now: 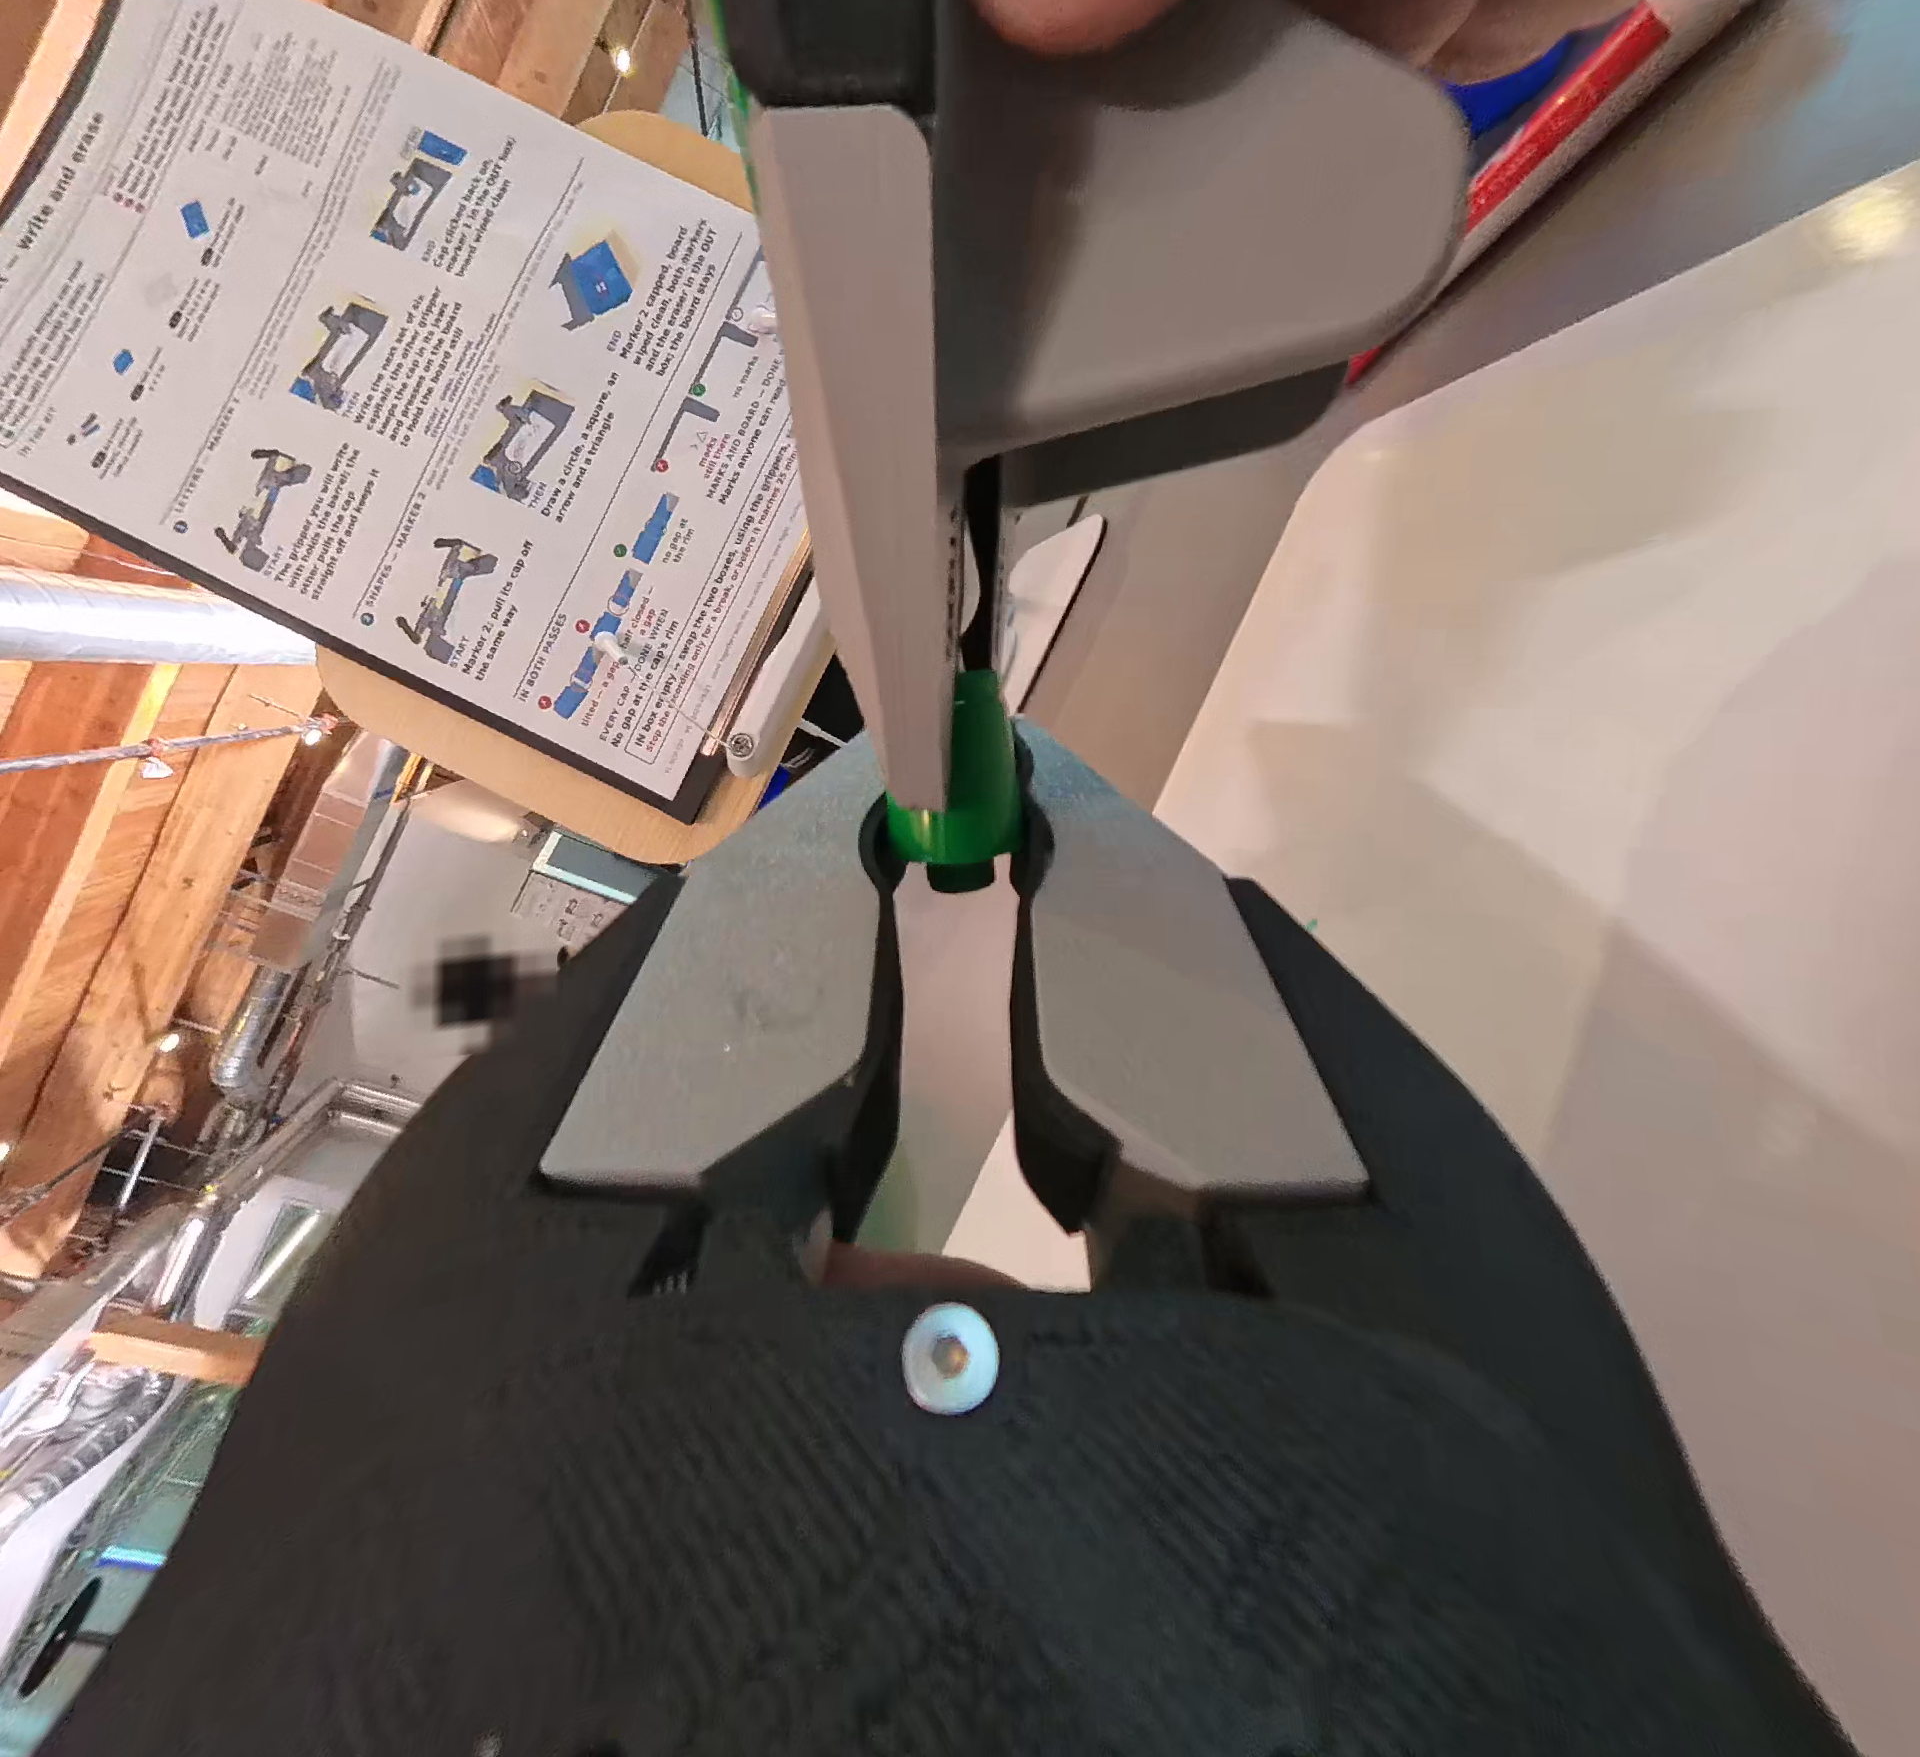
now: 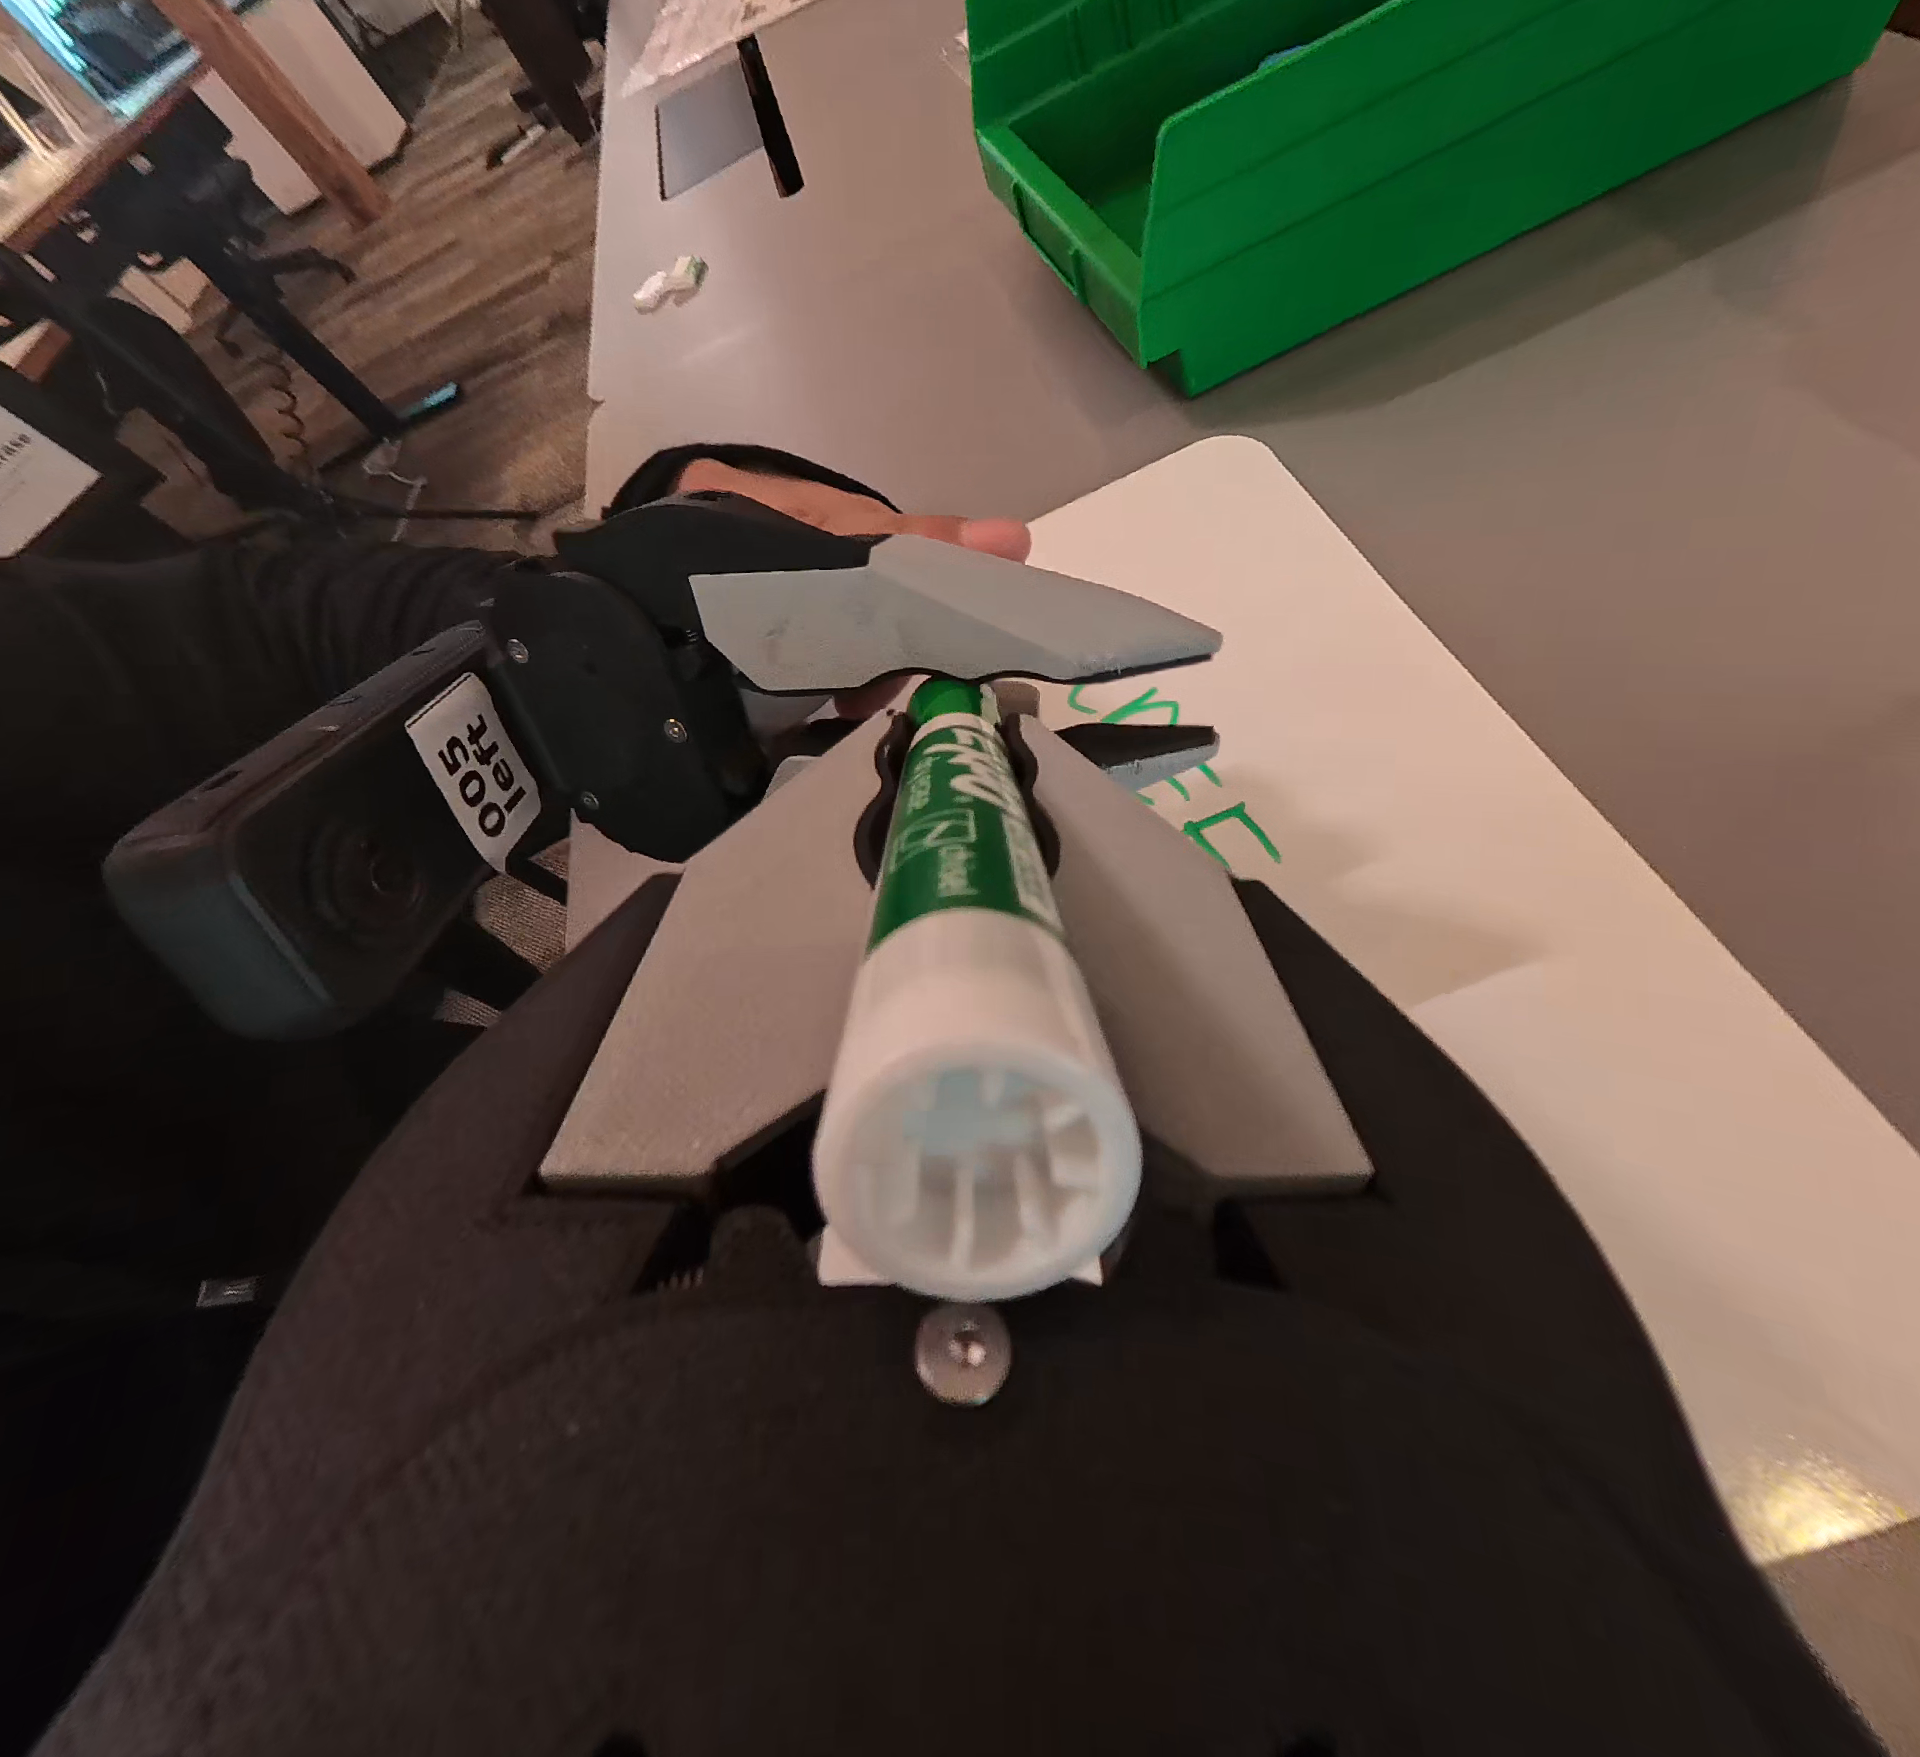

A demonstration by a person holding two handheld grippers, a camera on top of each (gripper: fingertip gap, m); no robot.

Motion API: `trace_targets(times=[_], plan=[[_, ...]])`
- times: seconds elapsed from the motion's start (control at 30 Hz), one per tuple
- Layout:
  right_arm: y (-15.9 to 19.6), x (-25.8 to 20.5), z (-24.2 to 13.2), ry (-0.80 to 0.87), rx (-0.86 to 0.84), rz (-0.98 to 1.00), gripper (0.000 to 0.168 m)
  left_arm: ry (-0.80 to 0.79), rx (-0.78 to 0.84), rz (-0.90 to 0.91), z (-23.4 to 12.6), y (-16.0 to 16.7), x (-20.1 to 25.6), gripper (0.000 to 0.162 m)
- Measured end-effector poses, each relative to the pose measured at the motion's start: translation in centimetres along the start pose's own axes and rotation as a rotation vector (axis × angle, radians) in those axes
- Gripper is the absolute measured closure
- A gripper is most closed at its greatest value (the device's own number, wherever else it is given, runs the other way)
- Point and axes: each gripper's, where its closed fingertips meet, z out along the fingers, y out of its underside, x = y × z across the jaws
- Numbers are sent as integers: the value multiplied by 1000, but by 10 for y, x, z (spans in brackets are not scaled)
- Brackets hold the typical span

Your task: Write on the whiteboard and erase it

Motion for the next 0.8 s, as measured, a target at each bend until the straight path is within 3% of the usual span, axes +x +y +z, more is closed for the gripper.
trace_targets(times=[0.4, 0.8], plan=[[-10, 3, 2, 39, -81, 13, 146, -16, 10, -78, 0, 0, -7, 147], [-39, 9, 7, 124, -59, 2, 143, -31, 6, -328, 0, 9, -26, 148]])
